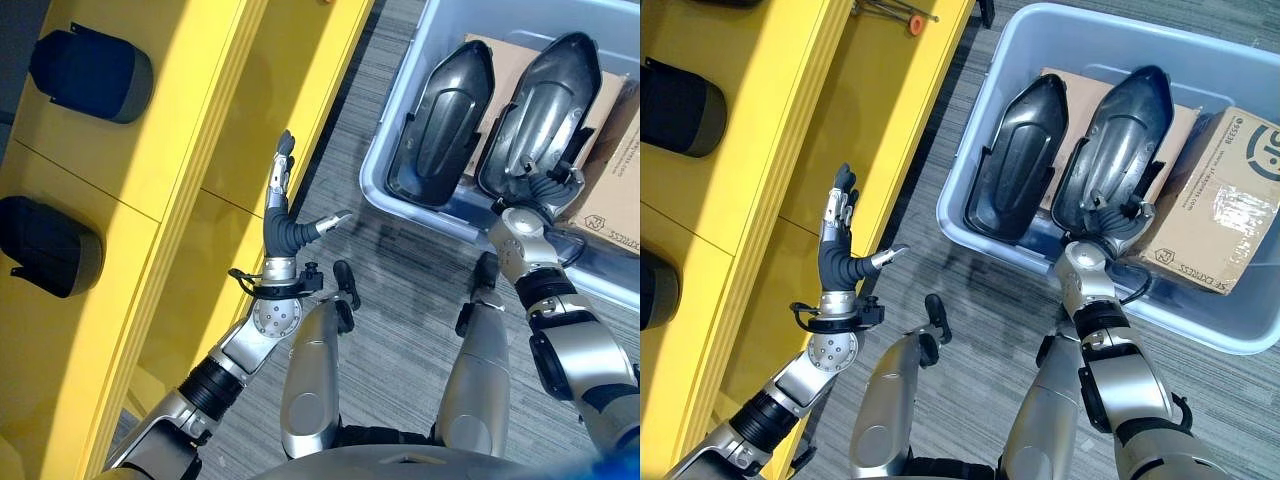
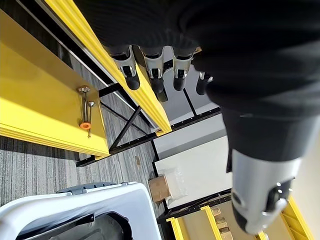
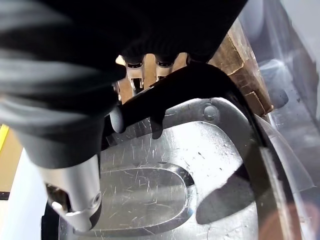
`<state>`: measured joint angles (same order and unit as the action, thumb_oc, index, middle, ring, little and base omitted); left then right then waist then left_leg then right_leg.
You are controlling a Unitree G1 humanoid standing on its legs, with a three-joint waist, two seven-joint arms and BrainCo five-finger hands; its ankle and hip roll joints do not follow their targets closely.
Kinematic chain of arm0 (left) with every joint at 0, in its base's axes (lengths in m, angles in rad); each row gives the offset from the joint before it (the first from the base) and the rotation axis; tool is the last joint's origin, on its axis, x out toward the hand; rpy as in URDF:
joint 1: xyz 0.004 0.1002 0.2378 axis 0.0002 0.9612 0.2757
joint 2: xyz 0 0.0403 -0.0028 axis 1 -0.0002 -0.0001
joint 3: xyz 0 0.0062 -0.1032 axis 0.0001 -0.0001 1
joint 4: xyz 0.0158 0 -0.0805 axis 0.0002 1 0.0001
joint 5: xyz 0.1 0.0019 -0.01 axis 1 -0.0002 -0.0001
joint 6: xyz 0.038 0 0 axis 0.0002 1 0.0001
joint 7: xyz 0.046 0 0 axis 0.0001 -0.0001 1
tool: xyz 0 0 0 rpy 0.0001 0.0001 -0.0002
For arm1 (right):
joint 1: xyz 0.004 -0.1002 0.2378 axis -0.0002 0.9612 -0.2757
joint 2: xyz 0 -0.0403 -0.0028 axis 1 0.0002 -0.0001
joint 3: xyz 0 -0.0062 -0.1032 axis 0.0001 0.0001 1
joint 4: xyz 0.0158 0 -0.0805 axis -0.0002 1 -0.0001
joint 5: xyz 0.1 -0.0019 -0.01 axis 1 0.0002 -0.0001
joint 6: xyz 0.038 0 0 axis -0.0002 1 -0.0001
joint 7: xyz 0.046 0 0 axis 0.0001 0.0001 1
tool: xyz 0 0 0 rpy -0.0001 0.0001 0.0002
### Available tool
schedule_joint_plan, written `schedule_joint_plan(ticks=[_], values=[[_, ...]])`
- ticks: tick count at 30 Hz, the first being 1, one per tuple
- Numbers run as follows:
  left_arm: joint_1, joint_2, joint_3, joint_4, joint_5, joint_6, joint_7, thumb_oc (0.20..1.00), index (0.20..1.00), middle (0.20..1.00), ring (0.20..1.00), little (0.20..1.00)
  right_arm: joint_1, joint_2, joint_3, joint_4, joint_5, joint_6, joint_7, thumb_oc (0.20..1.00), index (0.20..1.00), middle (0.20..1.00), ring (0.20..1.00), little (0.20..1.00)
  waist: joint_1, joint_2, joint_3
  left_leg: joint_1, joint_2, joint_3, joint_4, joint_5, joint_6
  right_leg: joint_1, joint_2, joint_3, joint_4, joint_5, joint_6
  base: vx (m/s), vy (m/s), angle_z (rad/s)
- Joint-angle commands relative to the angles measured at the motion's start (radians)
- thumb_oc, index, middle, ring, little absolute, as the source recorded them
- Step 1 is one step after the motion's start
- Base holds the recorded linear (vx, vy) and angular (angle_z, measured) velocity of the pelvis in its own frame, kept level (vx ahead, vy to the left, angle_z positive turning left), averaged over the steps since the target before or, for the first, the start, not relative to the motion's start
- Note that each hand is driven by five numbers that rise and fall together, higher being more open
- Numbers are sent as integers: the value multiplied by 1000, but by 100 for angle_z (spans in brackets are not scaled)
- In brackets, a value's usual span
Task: Move parts from the plastic box to the shelf.
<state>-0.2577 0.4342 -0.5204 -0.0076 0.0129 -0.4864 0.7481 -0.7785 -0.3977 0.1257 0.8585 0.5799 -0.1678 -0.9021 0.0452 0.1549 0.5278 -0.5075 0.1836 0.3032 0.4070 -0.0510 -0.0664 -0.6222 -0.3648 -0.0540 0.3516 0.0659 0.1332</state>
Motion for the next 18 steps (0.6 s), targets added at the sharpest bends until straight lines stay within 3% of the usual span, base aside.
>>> schedule_joint_plan(ticks=[1,8,11,13,14,15,18], values=[[11,-4,2,-100,23,-31,-4,1000,1000,1000,1000,1000,21,-10,-10,-39,82,-25,20,1000,1000,1000,1000,1000,9,68,-8,-32,-7,-45,-5,6,2,-27,-20,-65,201,-109,-14,0,0,0],[14,4,-4,-106,21,-33,-6,1000,1000,1000,1000,1000,7,-13,-13,-31,96,-14,54,1000,1000,1000,1000,1000,10,71,-8,-36,-7,-46,1,4,2,-33,-20,-63,207,-110,-17,0,0,0],[12,3,-6,-105,29,-34,-8,1000,1000,1000,1000,1000,3,-13,-13,-26,115,-47,76,1000,1000,1000,1000,1000,9,73,-8,-36,-6,-45,5,2,2,-35,-21,-60,210,-111,-17,0,0,0],[18,2,-5,-111,38,-35,-10,1000,1000,1000,1000,1000,7,-11,-23,-52,130,-135,144,1000,1000,1000,1000,1000,7,75,-8,-32,-9,-45,5,0,2,-34,-21,-58,212,-114,-18,16,10,-2],[23,-2,-2,-116,30,-30,-11,1000,1000,1000,1000,1000,23,-5,-16,-99,75,-171,237,1000,1000,1000,1000,1000,3,76,-8,-31,-11,-46,9,-4,2,-34,-21,-53,215,-118,-19,36,25,-9],[23,-7,-2,-115,31,-29,-12,1000,1000,1000,1000,1000,29,1,22,-154,-44,-181,259,1000,1000,1000,1000,1000,-1,75,-8,-31,-9,-43,10,-3,3,-38,-22,-49,216,-117,-19,29,18,-12],[25,-13,-2,-117,36,-28,-14,1000,1000,1000,1000,1000,39,2,93,-271,-231,-184,221,1000,1000,1000,1000,1000,-6,72,-8,-31,-7,-39,3,4,1,-40,-23,-47,210,-112,-17,5,5,-7]])
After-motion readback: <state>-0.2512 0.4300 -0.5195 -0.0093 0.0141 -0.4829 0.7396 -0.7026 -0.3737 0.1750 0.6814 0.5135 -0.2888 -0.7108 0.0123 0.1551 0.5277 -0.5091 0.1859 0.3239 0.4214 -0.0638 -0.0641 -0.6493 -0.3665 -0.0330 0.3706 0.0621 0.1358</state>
